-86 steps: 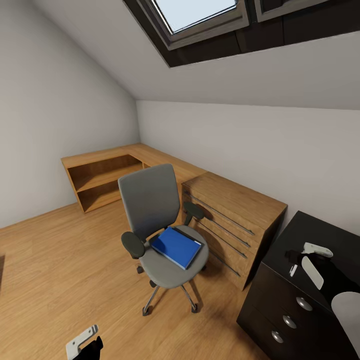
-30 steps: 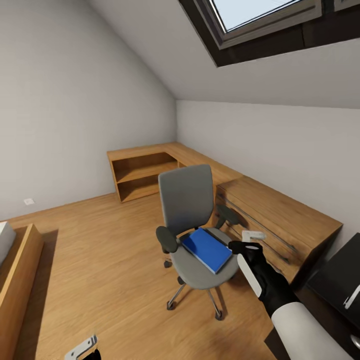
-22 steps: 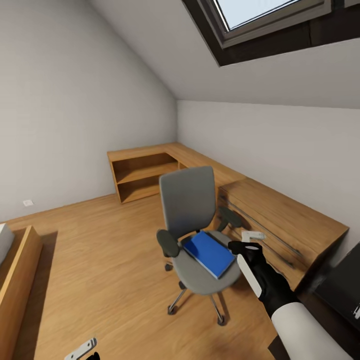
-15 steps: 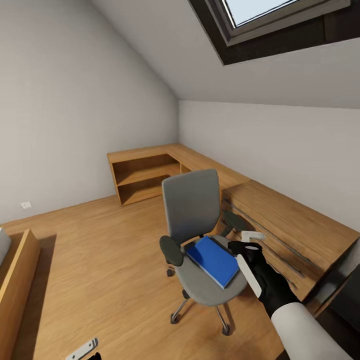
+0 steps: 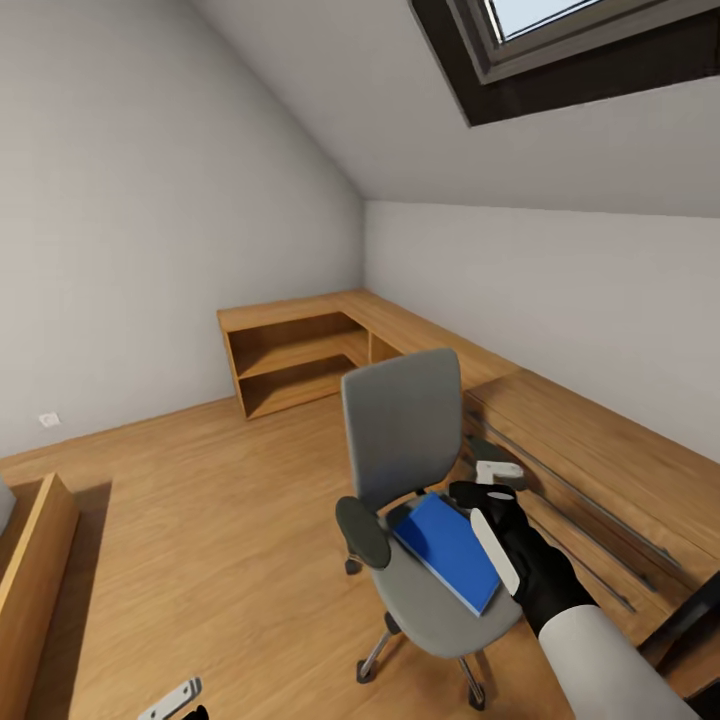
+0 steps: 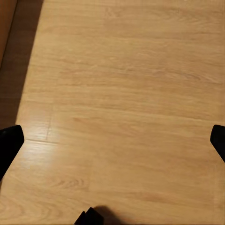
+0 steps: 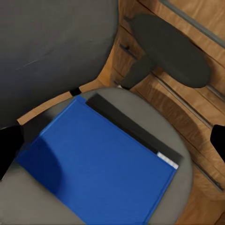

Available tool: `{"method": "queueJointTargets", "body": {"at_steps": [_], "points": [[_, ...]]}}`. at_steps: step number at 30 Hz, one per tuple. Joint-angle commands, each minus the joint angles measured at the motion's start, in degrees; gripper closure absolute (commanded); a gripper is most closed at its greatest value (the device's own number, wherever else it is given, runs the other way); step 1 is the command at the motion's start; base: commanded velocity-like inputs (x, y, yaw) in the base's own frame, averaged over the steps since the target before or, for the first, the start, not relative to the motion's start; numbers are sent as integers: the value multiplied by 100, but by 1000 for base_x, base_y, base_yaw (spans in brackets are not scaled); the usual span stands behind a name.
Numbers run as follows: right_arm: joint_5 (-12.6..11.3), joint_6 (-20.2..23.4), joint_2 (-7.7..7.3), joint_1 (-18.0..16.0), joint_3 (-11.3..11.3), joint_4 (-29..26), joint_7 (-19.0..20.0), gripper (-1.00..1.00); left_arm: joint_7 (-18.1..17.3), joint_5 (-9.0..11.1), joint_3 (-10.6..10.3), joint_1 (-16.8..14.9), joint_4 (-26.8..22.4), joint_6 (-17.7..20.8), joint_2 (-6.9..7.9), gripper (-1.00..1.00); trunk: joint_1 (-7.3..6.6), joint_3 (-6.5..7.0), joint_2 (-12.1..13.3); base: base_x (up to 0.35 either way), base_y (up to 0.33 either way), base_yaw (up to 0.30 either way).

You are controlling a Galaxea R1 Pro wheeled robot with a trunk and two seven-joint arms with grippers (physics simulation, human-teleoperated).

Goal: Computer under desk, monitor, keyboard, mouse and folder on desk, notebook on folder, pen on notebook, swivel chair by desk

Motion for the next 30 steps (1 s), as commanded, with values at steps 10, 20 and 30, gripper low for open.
{"method": "queueJointTargets", "body": {"at_steps": [10,20,30], "points": [[-52,-34,-25,-5,9,34,8,-100,39,41,-403,-6,-13,-53,-35,-100,1,-6,-4,123,35,0],[-38,-318,-73,-5,6,297,35,-100,47,44,-444,-6,-252,-54,-45,-100,177,-150,-325,5,1,0],[-70,-627,-220,-5,3,517,38,-100,51,-87,-439,-6,-285,-110,-274,-100,397,-329,-726,0,0,0]]}}
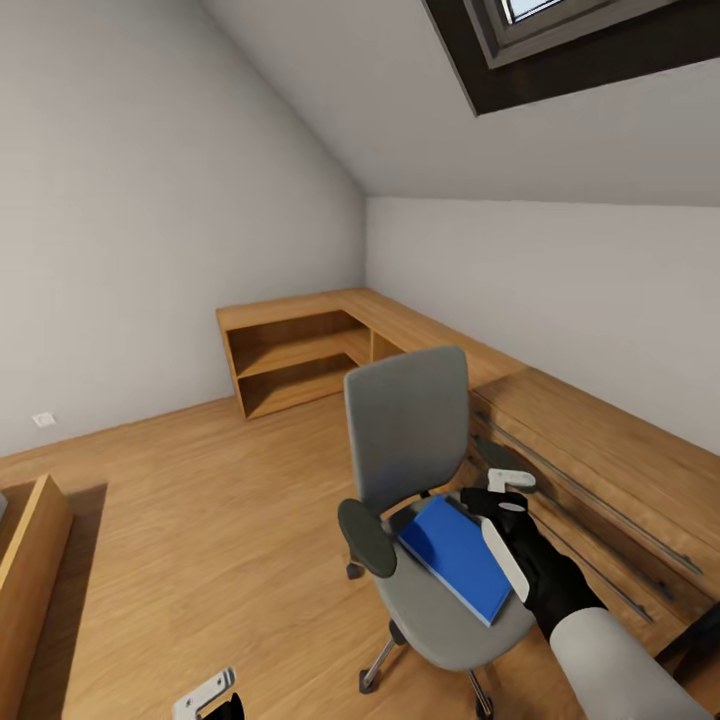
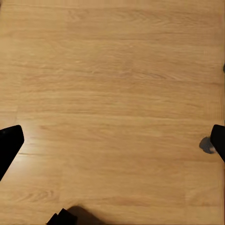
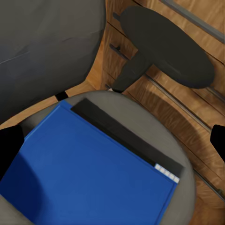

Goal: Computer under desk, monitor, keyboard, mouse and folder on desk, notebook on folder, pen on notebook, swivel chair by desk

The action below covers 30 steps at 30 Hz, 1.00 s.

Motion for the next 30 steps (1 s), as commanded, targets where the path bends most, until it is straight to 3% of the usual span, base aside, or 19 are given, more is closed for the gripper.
{"method": "queueJointTargets", "body": {"at_steps": [1,6,11,15,20,21,25,30], "points": [[-60,15,-11,-5,29,-5,-56,-100,25,33,-31,-7,-7,-70,2,-100,23,-25,-45,0,0,0],[-111,10,-14,-5,22,1,-47,-100,-10,-8,-8,-7,-22,-65,16,-100,133,-114,-246,0,0,0],[-152,8,-59,-5,-91,305,819,-100,-13,-5,19,-7,-282,175,31,-100,242,-204,-446,0,0,0],[-161,7,-79,-6,-213,406,961,-100,0,-4,28,-7,-571,270,47,-100,330,-276,-607,0,0,0],[-165,3,-93,-12,-330,461,1173,-100,67,5,27,-7,-1419,852,223,-100,440,-366,-807,0,0,0],[-164,-6,-98,-13,-353,481,1273,-100,152,25,17,-7,-1901,1269,271,-100,462,-384,-848,0,0,0],[-166,-51,-98,-15,-371,553,1360,-100,443,110,1,-7,-2607,1778,294,-100,550,-455,-1008,0,0,0],[-177,-62,-103,-24,-472,603,1413,-100,858,236,-7,-7,-3060,2046,198,-100,660,-545,-1208,0,0,0]]}}
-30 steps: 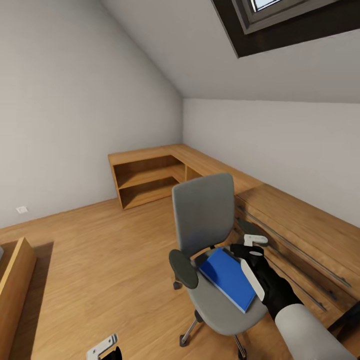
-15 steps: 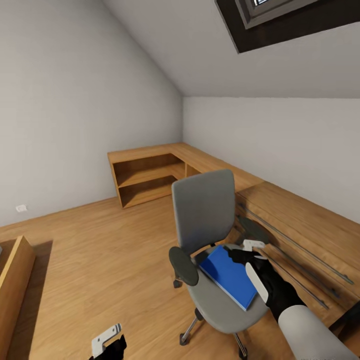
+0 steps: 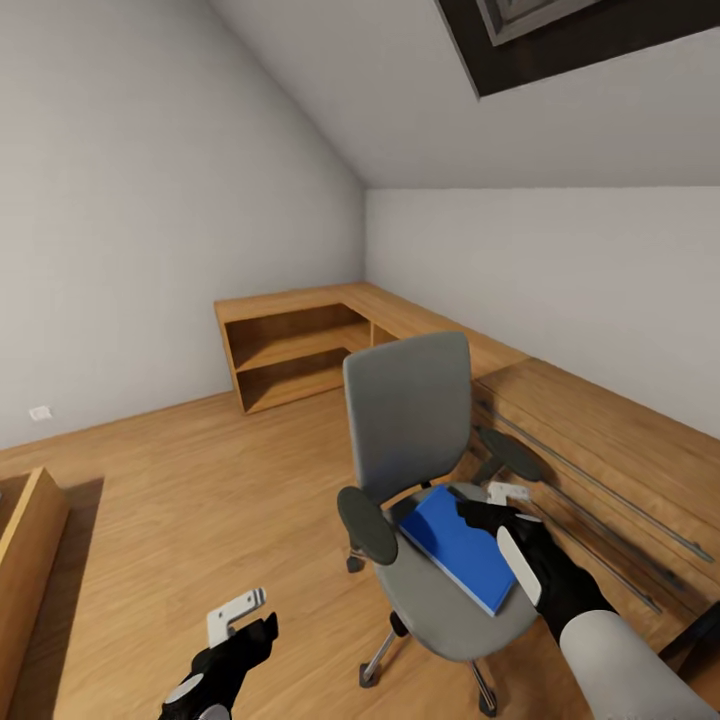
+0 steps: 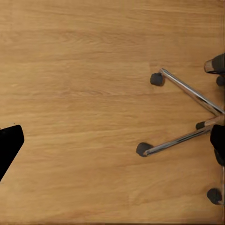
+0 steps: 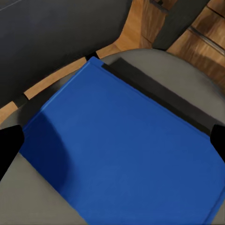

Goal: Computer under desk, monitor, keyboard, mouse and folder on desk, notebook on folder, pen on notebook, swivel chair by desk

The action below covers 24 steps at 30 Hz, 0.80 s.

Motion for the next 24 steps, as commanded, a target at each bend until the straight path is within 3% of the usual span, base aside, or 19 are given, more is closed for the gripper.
{"method": "queueJointTargets", "body": {"at_steps": [1,5,8,14,18,24], "points": [[-67,20,-10,-7,-8,13,-37,-100,115,40,-8,-6,-75,56,-46,-100,22,-24,-45,0,0,0],[-113,41,-15,-66,-259,330,199,-100,371,97,142,-5,-277,175,-351,-100,110,-96,-205,0,0,0],[-124,54,-19,-227,-325,497,351,-100,414,107,250,-10,-330,198,-433,-100,176,-150,-326,0,0,0],[-221,74,-140,-703,-642,876,687,-100,448,121,484,-155,-382,221,-502,-100,308,-258,-566,0,0,0],[-468,79,-209,-822,-1019,1059,955,-100,455,141,664,-251,-320,218,-519,-100,396,-330,-727,0,0,0],[-593,40,-231,-868,-1209,1117,1138,-100,451,92,729,-287,148,194,-521,-100,528,-437,-967,0,0,0]]}}
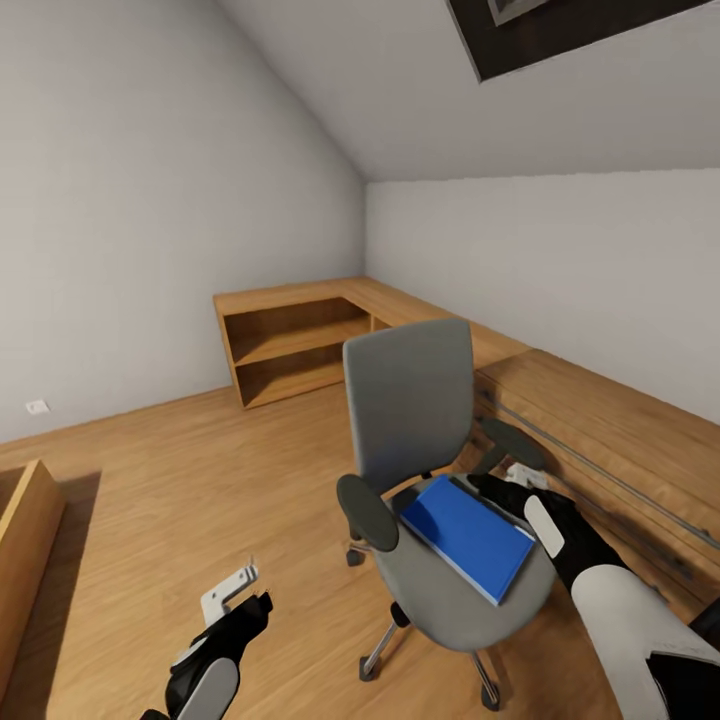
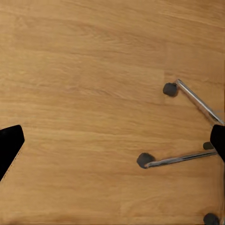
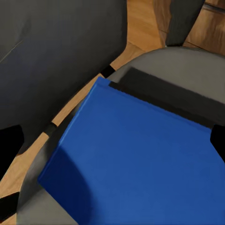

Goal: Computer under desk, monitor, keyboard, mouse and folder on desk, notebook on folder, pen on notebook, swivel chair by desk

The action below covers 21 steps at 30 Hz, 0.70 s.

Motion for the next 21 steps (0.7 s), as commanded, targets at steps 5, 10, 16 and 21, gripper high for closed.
{"method": "queueJointTargets", "body": {"at_steps": [5,10,16,21], "points": [[133,-156,37,-6,0,35,40,-100,41,3,46,-15,190,15,22,-100,110,-96,-205,0,0,0],[457,-298,51,-6,48,90,33,-100,50,-5,31,-16,214,2,19,-100,220,-185,-405,0,0,0],[623,-346,42,-6,62,204,40,-100,58,-7,-3,-17,216,-3,8,-100,352,-293,-646,0,0,0],[679,-389,24,-6,55,245,6,-100,26,27,-44,-19,250,-31,33,-100,439,-364,-805,0,0,0]]}}
